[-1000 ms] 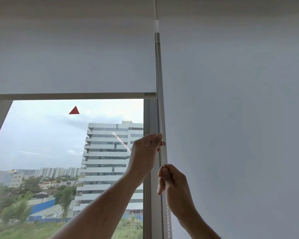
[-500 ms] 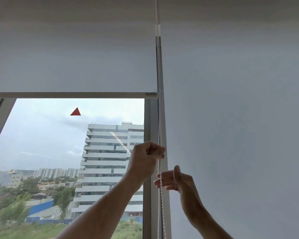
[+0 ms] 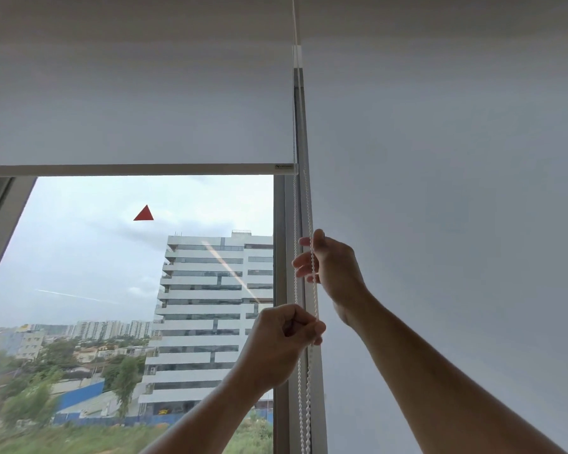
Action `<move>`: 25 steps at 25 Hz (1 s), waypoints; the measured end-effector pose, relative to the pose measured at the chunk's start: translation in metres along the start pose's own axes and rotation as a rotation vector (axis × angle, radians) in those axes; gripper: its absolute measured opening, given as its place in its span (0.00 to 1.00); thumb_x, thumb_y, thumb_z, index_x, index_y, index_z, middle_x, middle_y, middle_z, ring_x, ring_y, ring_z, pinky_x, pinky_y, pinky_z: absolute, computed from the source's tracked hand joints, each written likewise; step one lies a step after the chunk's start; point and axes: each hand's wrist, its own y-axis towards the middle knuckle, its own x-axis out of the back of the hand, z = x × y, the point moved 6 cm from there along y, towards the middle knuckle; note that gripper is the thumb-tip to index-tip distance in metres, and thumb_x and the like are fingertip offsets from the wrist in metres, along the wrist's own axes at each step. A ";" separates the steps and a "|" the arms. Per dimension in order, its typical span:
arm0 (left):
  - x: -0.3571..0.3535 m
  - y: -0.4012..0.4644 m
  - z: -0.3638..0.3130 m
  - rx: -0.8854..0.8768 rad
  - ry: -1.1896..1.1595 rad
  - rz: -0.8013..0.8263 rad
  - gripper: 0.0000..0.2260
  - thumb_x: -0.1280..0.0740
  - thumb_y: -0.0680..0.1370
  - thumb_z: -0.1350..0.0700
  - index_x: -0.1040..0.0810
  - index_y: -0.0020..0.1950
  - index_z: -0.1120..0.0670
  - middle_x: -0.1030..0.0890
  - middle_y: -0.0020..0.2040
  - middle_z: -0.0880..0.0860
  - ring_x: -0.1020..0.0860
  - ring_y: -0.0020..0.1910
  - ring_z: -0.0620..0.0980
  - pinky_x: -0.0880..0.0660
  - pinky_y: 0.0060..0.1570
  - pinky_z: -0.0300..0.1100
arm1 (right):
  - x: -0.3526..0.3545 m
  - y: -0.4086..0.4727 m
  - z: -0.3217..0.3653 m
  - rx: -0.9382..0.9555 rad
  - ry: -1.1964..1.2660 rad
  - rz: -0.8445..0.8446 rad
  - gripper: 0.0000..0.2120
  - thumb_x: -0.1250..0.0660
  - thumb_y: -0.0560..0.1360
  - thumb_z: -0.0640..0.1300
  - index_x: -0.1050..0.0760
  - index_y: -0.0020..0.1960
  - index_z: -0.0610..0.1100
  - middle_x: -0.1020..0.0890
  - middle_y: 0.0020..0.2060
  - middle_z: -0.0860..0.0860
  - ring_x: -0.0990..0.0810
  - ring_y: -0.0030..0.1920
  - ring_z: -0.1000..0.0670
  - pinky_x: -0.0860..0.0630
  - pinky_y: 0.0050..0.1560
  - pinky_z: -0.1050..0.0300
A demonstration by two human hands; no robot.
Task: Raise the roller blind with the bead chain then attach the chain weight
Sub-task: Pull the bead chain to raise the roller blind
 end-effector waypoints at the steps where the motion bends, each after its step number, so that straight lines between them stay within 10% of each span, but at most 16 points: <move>1: -0.001 -0.004 0.002 0.004 -0.003 0.012 0.06 0.27 0.75 0.58 0.18 0.38 0.54 0.16 0.31 0.47 0.21 0.30 0.38 0.28 0.35 0.28 | -0.002 0.001 0.003 0.010 0.008 -0.004 0.16 0.46 0.84 0.48 0.21 0.49 0.46 0.18 0.31 0.52 0.19 0.29 0.57 0.25 0.39 0.61; 11: 0.021 -0.011 0.006 -0.080 0.190 0.024 0.23 0.37 0.72 0.30 0.14 0.41 0.48 0.13 0.35 0.47 0.18 0.33 0.44 0.22 0.38 0.39 | -0.005 -0.026 0.001 0.171 -0.182 -0.146 0.15 0.42 0.83 0.39 0.22 0.41 0.47 0.23 0.30 0.56 0.22 0.33 0.53 0.19 0.45 0.55; 20: 0.033 0.045 -0.046 -0.147 0.218 -0.182 0.15 0.39 0.79 0.41 0.17 0.47 0.48 0.15 0.40 0.43 0.18 0.41 0.40 0.20 0.42 0.40 | -0.017 -0.067 -0.028 0.243 -0.236 -0.154 0.17 0.42 0.83 0.40 0.26 0.37 0.50 0.25 0.22 0.57 0.22 0.25 0.58 0.26 0.30 0.71; 25: 0.028 0.061 -0.043 0.015 0.041 -0.269 0.10 0.30 0.77 0.55 0.16 0.36 0.52 0.14 0.32 0.49 0.22 0.29 0.41 0.23 0.36 0.40 | -0.019 -0.082 -0.049 0.222 -0.146 -0.092 0.18 0.41 0.82 0.39 0.26 0.36 0.51 0.24 0.21 0.54 0.25 0.23 0.58 0.30 0.29 0.71</move>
